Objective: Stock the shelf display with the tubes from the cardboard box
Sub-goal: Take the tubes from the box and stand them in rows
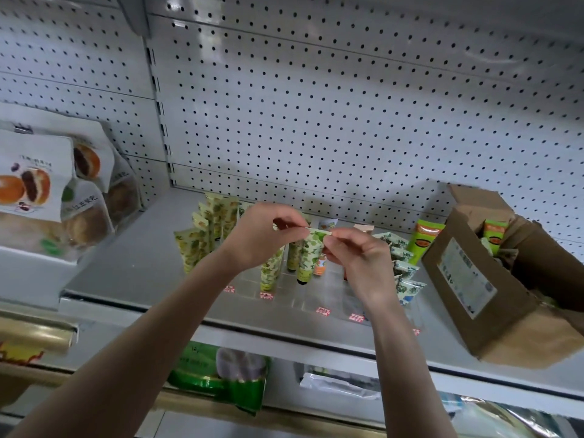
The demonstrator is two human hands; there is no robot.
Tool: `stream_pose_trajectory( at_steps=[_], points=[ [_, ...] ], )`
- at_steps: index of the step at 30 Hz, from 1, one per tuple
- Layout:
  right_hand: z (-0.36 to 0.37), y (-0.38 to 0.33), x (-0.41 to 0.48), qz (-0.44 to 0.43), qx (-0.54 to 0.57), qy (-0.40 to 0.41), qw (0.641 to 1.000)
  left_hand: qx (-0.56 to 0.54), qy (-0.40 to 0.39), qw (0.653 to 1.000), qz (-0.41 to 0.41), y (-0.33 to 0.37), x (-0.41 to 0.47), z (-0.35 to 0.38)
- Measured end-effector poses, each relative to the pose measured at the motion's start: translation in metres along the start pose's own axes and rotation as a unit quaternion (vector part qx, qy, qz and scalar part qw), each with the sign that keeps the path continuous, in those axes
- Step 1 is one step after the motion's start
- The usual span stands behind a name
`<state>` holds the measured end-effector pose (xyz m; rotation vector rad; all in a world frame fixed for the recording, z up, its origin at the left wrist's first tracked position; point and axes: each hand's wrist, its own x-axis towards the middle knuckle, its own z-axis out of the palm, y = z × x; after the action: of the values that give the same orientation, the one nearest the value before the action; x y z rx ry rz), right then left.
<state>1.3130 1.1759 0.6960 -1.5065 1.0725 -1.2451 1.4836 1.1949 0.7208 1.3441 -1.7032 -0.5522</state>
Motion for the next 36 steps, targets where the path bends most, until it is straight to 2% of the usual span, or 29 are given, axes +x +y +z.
stream_pose_trajectory(
  at_steps=[4, 9, 15, 23, 36],
  points=[
    [0.005, 0.008, 0.002, 0.015, -0.013, 0.01, 1.0, 0.075, -0.004, 0.997, 0.017, -0.015, 0.005, 0.002],
    [0.013, 0.014, 0.007, 0.039, -0.005, 0.019, 0.999, 0.128, 0.029, 0.989, 0.066, -0.029, 0.011, 0.006],
    [0.022, 0.025, 0.013, 0.045, -0.003, 0.032, 0.998, 0.152, 0.046, 0.987, 0.023, -0.041, 0.014, 0.006],
    [0.027, 0.034, 0.017, 0.041, -0.033, 0.027, 0.998, 0.174, 0.016, 0.984, -0.035, -0.04, 0.013, 0.006],
    [0.031, 0.038, 0.023, 0.077, -0.06, 0.008, 0.995, 0.184, 0.015, 0.982, -0.047, -0.042, 0.016, 0.006]
  ],
)
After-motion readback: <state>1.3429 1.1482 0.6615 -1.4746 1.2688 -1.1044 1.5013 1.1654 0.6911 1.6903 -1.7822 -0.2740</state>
